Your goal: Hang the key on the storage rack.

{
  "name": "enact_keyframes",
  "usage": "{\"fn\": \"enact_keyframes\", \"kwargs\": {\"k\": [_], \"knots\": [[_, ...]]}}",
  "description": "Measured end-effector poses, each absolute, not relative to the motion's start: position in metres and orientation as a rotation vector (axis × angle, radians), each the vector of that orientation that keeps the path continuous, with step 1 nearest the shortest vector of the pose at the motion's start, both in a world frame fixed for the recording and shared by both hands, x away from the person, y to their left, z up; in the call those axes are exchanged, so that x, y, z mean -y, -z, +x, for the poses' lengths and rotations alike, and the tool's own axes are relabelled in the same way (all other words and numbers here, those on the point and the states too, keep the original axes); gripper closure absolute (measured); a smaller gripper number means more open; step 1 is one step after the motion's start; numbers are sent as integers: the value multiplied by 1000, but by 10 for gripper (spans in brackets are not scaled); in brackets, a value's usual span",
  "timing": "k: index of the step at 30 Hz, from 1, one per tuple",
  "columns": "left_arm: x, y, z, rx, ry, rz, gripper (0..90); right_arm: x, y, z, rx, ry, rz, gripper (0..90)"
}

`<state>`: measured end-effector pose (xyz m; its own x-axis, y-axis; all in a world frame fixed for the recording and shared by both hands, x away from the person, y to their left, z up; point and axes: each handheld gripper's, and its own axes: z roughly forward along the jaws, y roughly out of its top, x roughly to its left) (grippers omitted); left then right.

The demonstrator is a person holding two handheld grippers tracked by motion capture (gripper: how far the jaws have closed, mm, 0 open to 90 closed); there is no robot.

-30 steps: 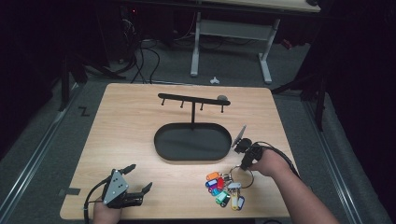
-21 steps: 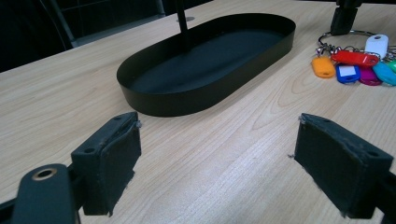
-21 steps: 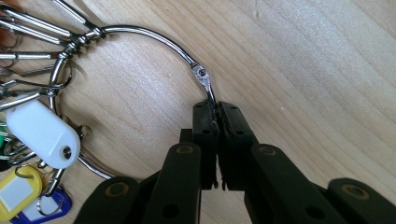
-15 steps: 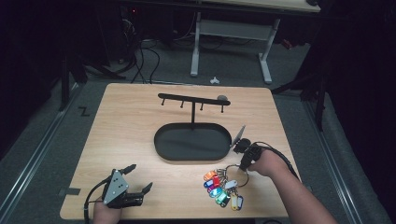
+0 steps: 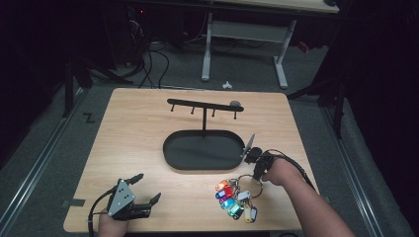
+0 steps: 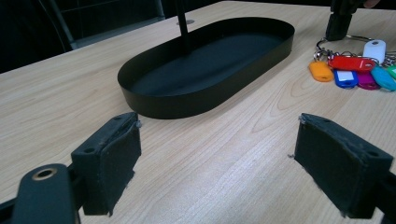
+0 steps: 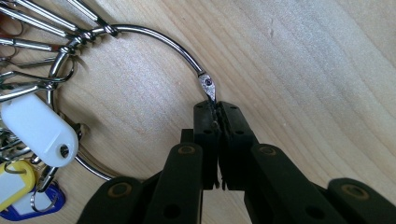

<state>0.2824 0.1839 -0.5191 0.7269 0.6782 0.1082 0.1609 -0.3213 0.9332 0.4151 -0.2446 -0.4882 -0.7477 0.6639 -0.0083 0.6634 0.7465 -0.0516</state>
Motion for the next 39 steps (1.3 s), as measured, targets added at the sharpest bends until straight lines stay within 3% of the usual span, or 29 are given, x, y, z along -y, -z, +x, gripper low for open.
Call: {"fn": "enact_keyframes", "kwargs": {"k": [6, 12, 25, 39], "knots": [[-184, 521, 283, -661, -601, 1866, 150, 241, 475, 416, 2902, -80, -1117, 870], [-182, 521, 283, -653, -602, 1874, 150, 239, 426, 408, 2916, 26, -1138, 874], [-182, 521, 283, -653, -601, 1871, 150, 233, 358, 394, 2967, 94, -1141, 875], [-181, 521, 283, -651, -599, 1878, 150, 233, 319, 394, 2972, 148, -1157, 875]]}}
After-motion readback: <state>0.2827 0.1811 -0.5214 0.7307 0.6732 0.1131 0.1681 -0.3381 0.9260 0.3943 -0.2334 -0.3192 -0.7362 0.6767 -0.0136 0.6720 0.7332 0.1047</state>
